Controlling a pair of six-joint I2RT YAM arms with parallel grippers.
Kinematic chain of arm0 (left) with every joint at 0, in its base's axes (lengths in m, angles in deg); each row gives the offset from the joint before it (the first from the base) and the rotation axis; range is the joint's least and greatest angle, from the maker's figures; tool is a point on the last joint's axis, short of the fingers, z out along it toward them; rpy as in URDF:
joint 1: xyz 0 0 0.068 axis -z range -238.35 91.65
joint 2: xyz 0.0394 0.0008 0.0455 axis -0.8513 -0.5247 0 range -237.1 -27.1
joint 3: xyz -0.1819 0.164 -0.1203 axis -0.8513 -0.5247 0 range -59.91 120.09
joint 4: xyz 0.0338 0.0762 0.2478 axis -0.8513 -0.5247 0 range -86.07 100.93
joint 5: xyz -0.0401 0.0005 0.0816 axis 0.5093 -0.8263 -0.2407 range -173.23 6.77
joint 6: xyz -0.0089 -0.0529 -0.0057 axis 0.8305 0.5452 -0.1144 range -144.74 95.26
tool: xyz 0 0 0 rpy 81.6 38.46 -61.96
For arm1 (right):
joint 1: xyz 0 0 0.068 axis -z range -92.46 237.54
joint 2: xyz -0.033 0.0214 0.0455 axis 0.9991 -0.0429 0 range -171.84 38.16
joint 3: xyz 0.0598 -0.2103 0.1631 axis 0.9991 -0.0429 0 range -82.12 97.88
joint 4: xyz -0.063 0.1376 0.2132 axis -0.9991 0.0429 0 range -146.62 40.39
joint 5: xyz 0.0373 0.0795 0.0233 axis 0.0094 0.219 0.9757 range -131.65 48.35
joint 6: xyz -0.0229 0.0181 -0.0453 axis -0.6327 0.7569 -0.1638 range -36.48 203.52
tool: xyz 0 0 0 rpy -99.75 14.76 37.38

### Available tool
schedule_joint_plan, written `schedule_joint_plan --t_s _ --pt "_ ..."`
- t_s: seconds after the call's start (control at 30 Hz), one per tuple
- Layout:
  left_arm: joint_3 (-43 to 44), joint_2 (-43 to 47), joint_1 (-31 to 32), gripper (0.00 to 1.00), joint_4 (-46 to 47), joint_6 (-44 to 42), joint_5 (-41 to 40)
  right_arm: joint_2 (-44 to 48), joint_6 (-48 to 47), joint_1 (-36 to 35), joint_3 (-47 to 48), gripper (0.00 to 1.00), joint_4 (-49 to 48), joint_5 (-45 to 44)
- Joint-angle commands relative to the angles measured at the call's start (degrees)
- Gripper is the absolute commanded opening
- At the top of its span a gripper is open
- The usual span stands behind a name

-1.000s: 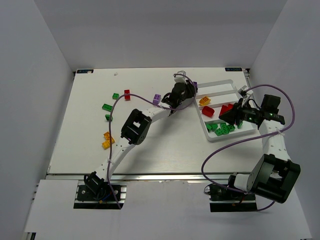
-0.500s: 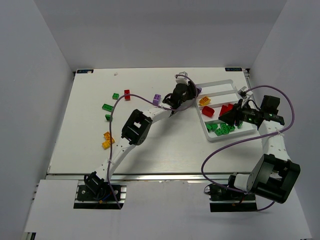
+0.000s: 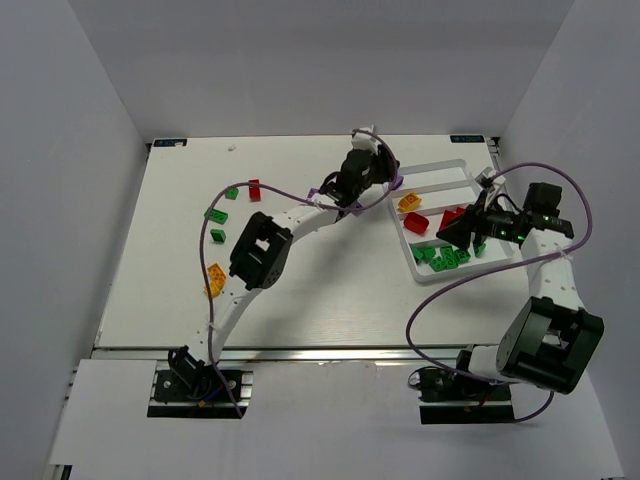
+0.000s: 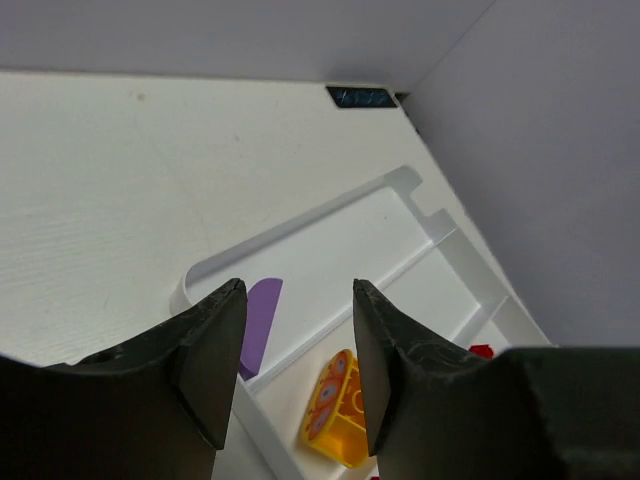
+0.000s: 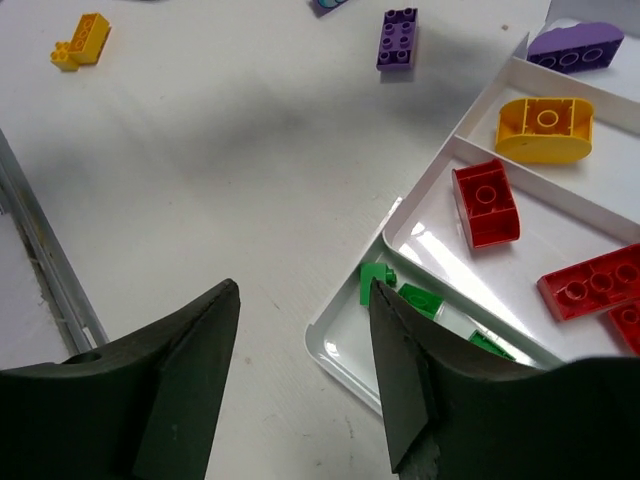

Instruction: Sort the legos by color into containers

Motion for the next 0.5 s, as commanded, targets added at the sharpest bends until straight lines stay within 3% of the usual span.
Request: schedule_joint_plan --t_s 0.0,0.13,0.23,0.3,0.37,0.47 --pt "-4.7 13.4 -0.5 0.57 0.6 -3.7 0.5 -2.5 -9.6 0.4 6.3 0.61 7.9 2.6" --pt "-15.2 23.1 -1.0 0.57 -0.5 -5.9 1.3 -5.0 -16.1 -0.1 10.9 0.65 12.2 1.2" --pt "-27.8 32.9 -2.8 0.43 -0.8 -4.4 6.4 -5.2 -20.5 -2.0 14.3 0.66 13.6 -1.6" --pt "-37.6 40.2 -5.8 0.27 -2.2 -1.8 10.0 -3.9 -20.5 -5.0 14.2 0.73 9.3 -4.9" --pt "-43.4 44.9 -8.5 0.20 -6.6 3.2 12.9 -2.5 -19.8 -9.1 11.8 0.89 1.7 -10.9" --pt "-54.9 54.9 -12.9 0.26 -11.1 4.3 15.1 -0.8 -18.4 -15.3 9.3 0.89 -5.3 -16.6"
